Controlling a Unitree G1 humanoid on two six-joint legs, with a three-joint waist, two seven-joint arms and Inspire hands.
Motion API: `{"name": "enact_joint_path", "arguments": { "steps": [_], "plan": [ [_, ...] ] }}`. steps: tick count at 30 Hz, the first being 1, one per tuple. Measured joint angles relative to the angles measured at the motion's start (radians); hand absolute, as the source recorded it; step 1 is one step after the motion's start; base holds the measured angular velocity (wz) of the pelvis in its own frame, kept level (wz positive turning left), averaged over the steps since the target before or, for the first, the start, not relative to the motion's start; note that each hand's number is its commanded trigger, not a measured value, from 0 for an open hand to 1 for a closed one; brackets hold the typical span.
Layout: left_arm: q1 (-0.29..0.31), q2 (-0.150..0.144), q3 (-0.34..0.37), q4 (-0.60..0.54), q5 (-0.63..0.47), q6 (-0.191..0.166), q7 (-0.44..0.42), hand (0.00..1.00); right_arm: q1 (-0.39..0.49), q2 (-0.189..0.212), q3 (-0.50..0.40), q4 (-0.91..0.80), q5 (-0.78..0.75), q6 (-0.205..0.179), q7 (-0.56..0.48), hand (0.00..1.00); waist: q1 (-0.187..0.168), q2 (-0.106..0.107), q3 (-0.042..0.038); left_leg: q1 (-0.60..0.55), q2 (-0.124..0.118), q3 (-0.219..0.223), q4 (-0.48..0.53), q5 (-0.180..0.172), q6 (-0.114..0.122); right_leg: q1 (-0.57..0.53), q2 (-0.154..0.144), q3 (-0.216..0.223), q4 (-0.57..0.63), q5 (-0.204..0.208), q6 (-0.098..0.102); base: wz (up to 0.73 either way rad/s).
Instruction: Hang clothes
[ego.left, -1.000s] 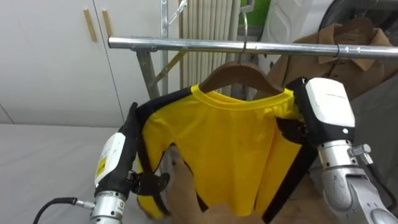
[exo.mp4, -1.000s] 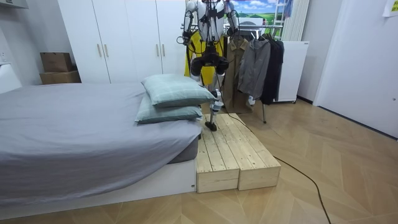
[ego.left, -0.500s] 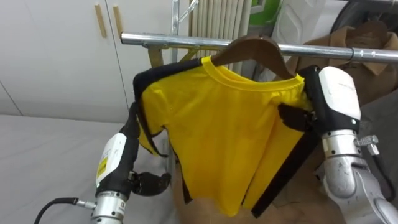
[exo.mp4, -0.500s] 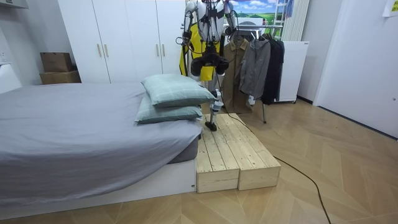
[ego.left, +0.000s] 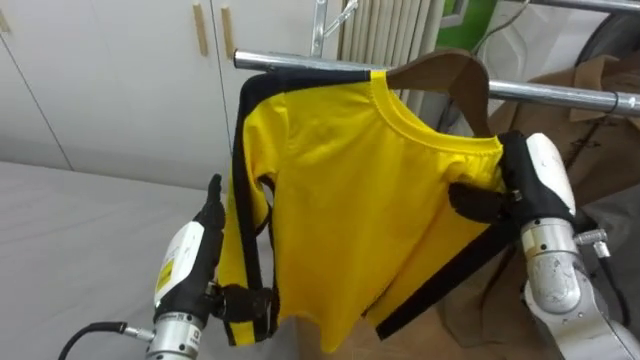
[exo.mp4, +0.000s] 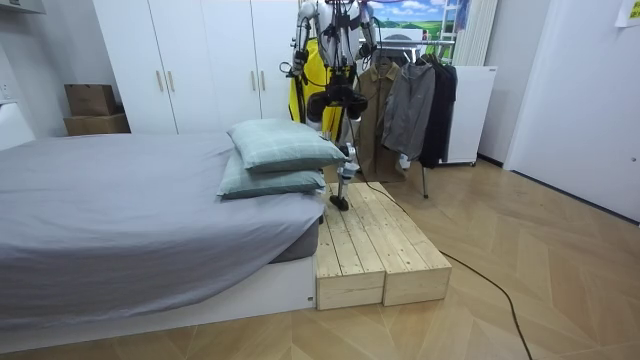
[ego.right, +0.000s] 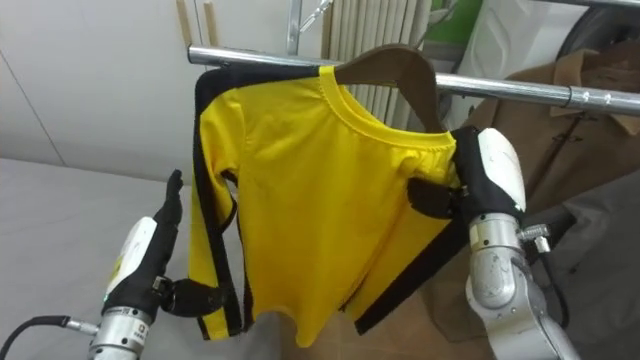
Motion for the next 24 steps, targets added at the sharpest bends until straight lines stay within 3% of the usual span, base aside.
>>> {"name": "enact_joint_path", "arguments": {
  "steps": [8, 11, 24],
  "plan": [
    [-0.003, 0.000, 0.034, -0.005, 0.000, 0.000, -0.020, 0.00, -0.099, -0.014, -0.001, 0.130, -0.004, 0.004, 0.091, 1.00, 0.009, -0.001, 0.0002, -0.017, 0.001, -0.001, 0.002, 0.000, 0.000, -0.015, -0.001, -0.008, 0.000, 0.001, -0.003, 0.01],
    [-0.012, 0.003, 0.035, -0.005, 0.000, -0.002, -0.018, 0.00, -0.099, -0.039, 0.000, 0.150, 0.001, 0.002, 0.119, 1.00, 0.021, -0.001, 0.0001, -0.015, 0.001, -0.005, 0.002, 0.000, 0.000, -0.011, -0.002, -0.011, -0.002, 0.000, -0.004, 0.03],
    [-0.015, 0.003, 0.032, -0.043, 0.006, -0.005, -0.016, 0.00, -0.117, -0.040, 0.000, 0.306, 0.149, 0.000, 0.281, 1.00, 0.020, -0.014, 0.0014, -0.009, 0.001, -0.032, 0.002, 0.001, -0.002, 0.011, -0.013, -0.046, -0.016, -0.005, -0.004, 0.08]
  ]
}}
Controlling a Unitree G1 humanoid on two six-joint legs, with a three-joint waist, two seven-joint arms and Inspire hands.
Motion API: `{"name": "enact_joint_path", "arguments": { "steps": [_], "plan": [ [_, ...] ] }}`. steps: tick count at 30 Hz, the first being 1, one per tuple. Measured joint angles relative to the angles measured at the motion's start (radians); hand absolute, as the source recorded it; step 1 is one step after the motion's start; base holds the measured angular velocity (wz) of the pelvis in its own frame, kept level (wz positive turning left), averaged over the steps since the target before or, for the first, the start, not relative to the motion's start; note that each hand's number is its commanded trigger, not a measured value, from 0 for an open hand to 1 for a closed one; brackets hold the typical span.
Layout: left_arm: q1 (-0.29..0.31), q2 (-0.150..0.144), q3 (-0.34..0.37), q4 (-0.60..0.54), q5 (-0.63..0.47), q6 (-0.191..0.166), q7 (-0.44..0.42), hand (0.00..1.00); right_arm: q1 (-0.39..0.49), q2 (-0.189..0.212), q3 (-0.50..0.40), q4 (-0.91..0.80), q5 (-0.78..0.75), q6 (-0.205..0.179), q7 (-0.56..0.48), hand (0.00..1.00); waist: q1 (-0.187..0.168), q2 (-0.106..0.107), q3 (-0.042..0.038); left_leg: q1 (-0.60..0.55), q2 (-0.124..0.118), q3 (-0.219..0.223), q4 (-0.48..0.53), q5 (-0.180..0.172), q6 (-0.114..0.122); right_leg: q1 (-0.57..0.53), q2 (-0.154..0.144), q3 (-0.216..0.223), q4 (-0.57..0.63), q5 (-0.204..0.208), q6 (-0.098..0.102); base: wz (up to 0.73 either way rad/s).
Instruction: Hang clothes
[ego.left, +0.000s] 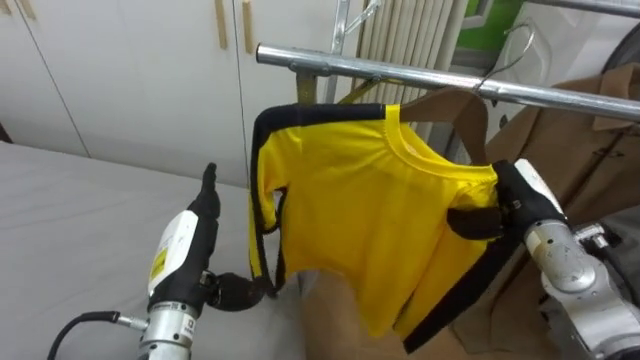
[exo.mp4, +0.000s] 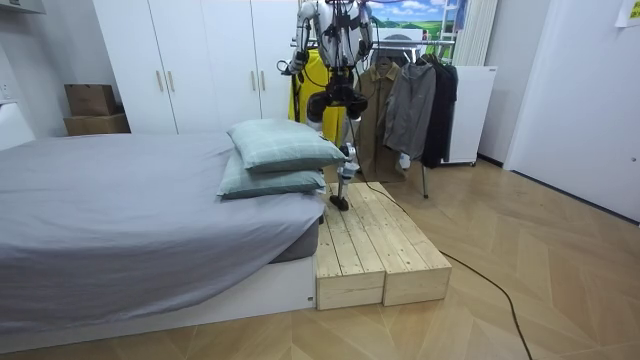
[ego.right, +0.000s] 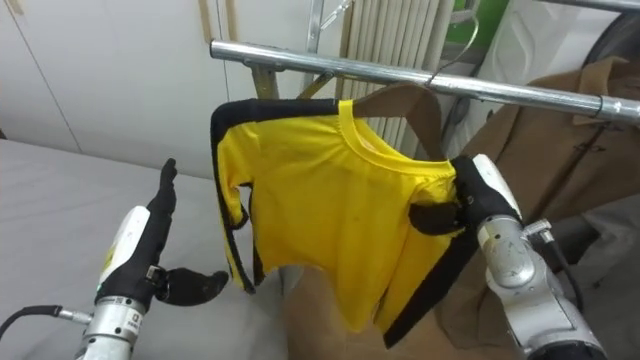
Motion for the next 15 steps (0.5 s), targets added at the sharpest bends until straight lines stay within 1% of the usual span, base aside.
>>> {"name": "enact_joint_path", "arguments": {
  "steps": [4, 7, 15],
  "plan": [
    [0.000, -0.002, -0.007, 0.002, -0.003, 0.000, -0.003, 0.00, 0.000, 0.002, 0.003, 0.091, 0.006, 0.007, 0.043, 1.00, 0.006, -0.006, 0.0037, 0.014, 0.000, -0.001, -0.003, 0.000, 0.000, 0.017, -0.004, -0.011, -0.003, -0.003, 0.000, 0.09],
    [0.003, -0.001, -0.007, 0.003, -0.003, 0.001, -0.016, 0.00, 0.000, 0.002, 0.003, 0.138, 0.006, 0.017, 0.060, 1.00, 0.006, -0.008, 0.0049, 0.015, -0.001, -0.007, -0.004, 0.000, 0.000, 0.022, -0.005, -0.016, -0.010, -0.002, 0.001, 0.07],
    [0.003, 0.001, -0.006, 0.003, -0.004, 0.002, -0.021, 0.00, 0.000, 0.002, 0.002, 0.159, 0.007, 0.016, 0.059, 1.00, 0.003, -0.009, 0.0045, 0.016, 0.000, -0.023, -0.003, 0.000, 0.000, 0.031, -0.007, -0.029, -0.017, -0.003, 0.000, 0.05]
  ]
}}
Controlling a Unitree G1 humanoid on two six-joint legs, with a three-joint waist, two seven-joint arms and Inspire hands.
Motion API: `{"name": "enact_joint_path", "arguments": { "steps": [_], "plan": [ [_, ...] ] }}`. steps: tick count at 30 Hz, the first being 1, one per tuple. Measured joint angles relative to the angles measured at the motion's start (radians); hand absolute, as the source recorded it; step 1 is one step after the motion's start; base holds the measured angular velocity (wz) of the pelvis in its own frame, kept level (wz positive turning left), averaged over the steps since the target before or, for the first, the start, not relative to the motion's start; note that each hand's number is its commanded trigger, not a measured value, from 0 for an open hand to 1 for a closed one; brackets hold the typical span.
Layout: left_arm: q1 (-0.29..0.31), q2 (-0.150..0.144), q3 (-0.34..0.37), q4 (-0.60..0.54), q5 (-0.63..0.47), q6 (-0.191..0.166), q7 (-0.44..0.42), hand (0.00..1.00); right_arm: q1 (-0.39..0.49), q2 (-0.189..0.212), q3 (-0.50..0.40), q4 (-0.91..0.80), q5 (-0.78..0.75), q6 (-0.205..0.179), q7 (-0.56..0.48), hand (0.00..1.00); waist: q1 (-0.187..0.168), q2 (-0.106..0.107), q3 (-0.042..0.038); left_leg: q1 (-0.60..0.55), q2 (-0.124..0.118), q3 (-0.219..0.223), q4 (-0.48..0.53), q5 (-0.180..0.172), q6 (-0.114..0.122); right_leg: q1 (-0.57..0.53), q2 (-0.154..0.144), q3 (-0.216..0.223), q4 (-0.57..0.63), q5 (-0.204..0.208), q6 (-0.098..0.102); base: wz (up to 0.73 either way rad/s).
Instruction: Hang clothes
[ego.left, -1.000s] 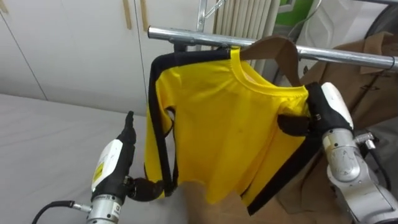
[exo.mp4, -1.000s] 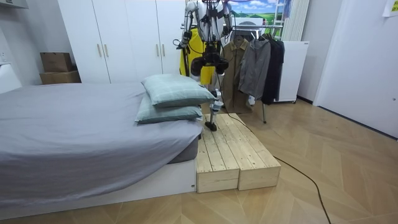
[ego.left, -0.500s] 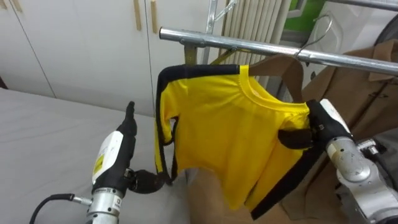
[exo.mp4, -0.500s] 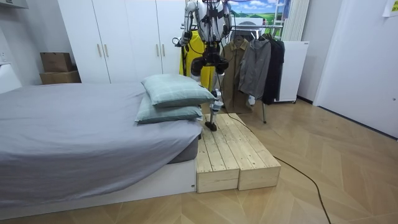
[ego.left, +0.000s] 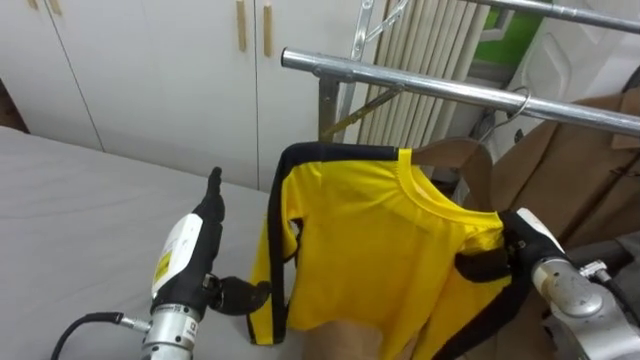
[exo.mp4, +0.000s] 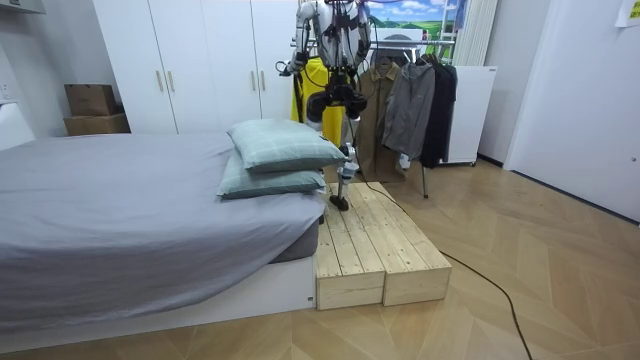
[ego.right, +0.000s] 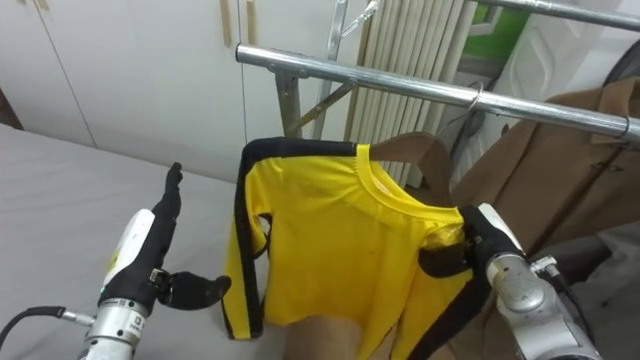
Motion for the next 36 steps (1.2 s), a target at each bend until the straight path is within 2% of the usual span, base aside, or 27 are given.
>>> {"name": "enact_joint_path", "arguments": {
  "steps": [12, 19, 23, 28, 36],
  "plan": [
    [0.000, 0.000, 0.010, -0.001, -0.006, 0.001, -0.025, 0.00, 0.005, 0.000, -0.003, 0.005, -0.003, -0.002, 0.020, 1.00, -0.001, 0.002, -0.0007, 0.000, 0.000, -0.001, 0.003, 0.000, 0.000, 0.002, 0.000, 0.000, -0.001, -0.002, 0.000, 0.00],
    [0.001, 0.001, 0.008, -0.001, -0.005, 0.001, -0.022, 0.00, 0.019, 0.004, -0.005, 0.032, -0.001, -0.020, -0.017, 1.00, -0.001, 0.005, -0.0031, 0.010, -0.001, -0.010, 0.004, 0.000, 0.000, 0.020, -0.002, -0.006, -0.016, -0.005, 0.002, 0.03],
    [0.001, 0.002, 0.005, -0.002, -0.004, 0.002, -0.022, 0.00, 0.019, 0.004, -0.005, 0.047, -0.001, -0.021, -0.025, 1.00, -0.002, 0.007, -0.0063, 0.014, -0.001, -0.017, 0.005, 0.000, 0.000, 0.030, -0.003, -0.013, -0.016, -0.005, 0.001, 0.06],
    [0.000, 0.002, 0.004, -0.013, 0.000, 0.002, -0.022, 0.00, 0.023, 0.004, -0.002, 0.052, 0.001, -0.020, -0.025, 1.00, -0.003, 0.015, -0.0156, 0.017, -0.001, -0.025, 0.005, 0.000, 0.000, 0.033, -0.003, -0.015, -0.016, -0.006, 0.001, 0.02],
    [0.000, 0.003, -0.008, -0.013, 0.016, 0.002, -0.026, 0.00, 0.023, 0.004, -0.004, 0.076, 0.002, -0.033, -0.053, 1.00, -0.008, 0.017, -0.0165, 0.019, -0.001, -0.025, 0.005, 0.000, 0.000, 0.035, -0.003, -0.014, -0.017, -0.012, 0.006, 0.01]
  ]
}}
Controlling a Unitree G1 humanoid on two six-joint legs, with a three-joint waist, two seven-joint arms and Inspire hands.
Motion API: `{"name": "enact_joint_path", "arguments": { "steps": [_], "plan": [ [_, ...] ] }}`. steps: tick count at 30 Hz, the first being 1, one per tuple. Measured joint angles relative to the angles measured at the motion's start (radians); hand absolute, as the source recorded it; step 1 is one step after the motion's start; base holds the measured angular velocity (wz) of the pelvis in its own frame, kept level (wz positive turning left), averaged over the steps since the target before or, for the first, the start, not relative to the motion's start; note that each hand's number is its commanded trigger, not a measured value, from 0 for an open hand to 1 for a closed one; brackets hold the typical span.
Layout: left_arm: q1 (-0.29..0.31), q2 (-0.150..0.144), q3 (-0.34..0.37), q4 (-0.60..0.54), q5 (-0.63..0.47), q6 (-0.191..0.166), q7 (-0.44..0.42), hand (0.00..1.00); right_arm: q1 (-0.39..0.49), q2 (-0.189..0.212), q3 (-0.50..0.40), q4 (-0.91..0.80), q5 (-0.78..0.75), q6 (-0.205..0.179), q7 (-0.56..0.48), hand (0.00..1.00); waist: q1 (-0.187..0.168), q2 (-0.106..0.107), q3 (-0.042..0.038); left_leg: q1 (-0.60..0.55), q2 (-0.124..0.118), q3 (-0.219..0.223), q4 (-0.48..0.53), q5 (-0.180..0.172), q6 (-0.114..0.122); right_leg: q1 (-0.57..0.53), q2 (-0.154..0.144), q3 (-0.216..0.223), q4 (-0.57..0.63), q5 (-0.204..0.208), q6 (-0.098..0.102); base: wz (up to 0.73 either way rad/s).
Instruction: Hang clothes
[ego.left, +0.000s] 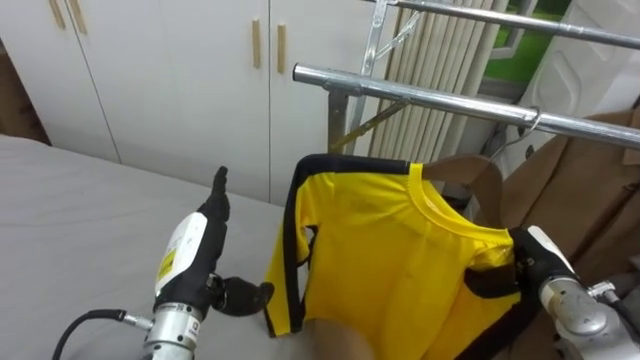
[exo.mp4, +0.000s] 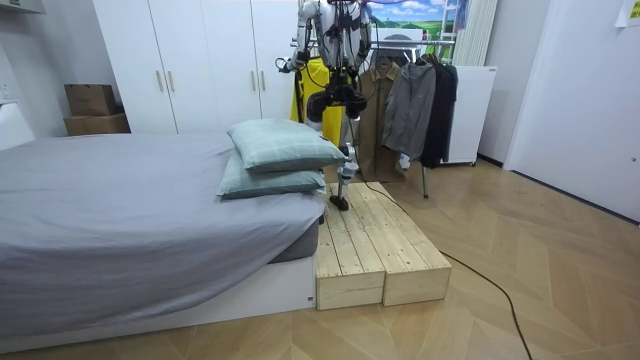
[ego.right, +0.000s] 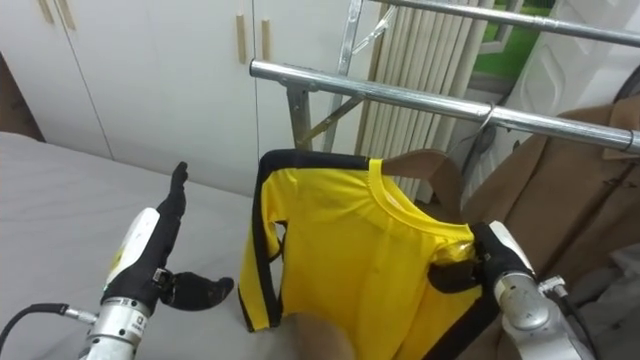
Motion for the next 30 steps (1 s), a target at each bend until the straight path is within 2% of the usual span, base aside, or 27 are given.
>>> {"name": "enact_joint_path", "arguments": {
  "steps": [12, 20, 21, 23, 24, 27, 30],
  "plan": [
    [0.000, 0.000, -0.004, -0.001, 0.000, 0.003, -0.040, 0.00, 0.000, 0.001, -0.001, -0.001, 0.000, -0.014, -0.007, 1.00, -0.023, 0.002, 0.0005, 0.001, 0.000, 0.003, -0.001, 0.000, 0.000, 0.001, 0.000, 0.002, 0.001, 0.001, -0.002, -0.01],
    [0.000, -0.001, -0.007, -0.001, -0.002, 0.003, -0.041, 0.00, 0.000, 0.001, -0.003, -0.007, 0.000, -0.023, -0.002, 1.00, -0.041, 0.014, 0.0023, 0.011, 0.001, 0.033, -0.001, 0.000, 0.000, 0.006, 0.002, 0.014, 0.002, -0.008, -0.002, -0.03],
    [0.000, -0.001, -0.008, 0.000, -0.002, 0.003, -0.041, 0.00, 0.000, 0.001, -0.003, -0.007, 0.000, -0.023, -0.002, 0.92, -0.043, 0.014, 0.0022, 0.012, 0.001, 0.035, -0.001, 0.000, 0.000, 0.006, 0.002, 0.015, 0.002, -0.008, -0.003, -0.03],
    [0.000, -0.001, -0.016, -0.001, -0.002, 0.003, -0.043, 0.00, 0.000, 0.001, -0.003, -0.007, 0.000, -0.025, -0.004, 0.16, -0.047, 0.015, 0.0019, 0.012, 0.002, 0.050, -0.001, 0.000, 0.000, 0.006, 0.002, 0.016, 0.002, -0.008, -0.004, -0.06],
    [0.000, -0.001, -0.018, -0.001, -0.001, 0.003, -0.044, 0.00, 0.000, 0.001, -0.003, -0.007, 0.000, -0.026, -0.005, 0.00, -0.047, 0.015, 0.0018, 0.012, 0.002, 0.053, -0.001, 0.000, 0.000, 0.005, 0.002, 0.016, 0.002, -0.008, -0.005, -0.08],
    [0.000, -0.002, -0.026, 0.000, -0.003, 0.003, -0.058, 0.00, 0.000, 0.000, -0.003, -0.007, 0.010, -0.026, -0.006, 0.00, -0.050, 0.014, 0.0018, 0.013, 0.002, 0.056, -0.001, 0.000, 0.000, 0.004, 0.002, 0.016, 0.002, -0.007, -0.006, -0.04],
    [0.000, 0.000, -0.026, 0.001, -0.005, 0.003, -0.059, 0.00, 0.001, 0.000, -0.003, -0.007, 0.083, -0.025, -0.005, 0.00, -0.051, 0.015, 0.0016, 0.014, 0.003, 0.058, -0.002, 0.000, 0.000, 0.006, 0.003, 0.017, 0.005, -0.005, -0.009, -0.01]
  ]
}}
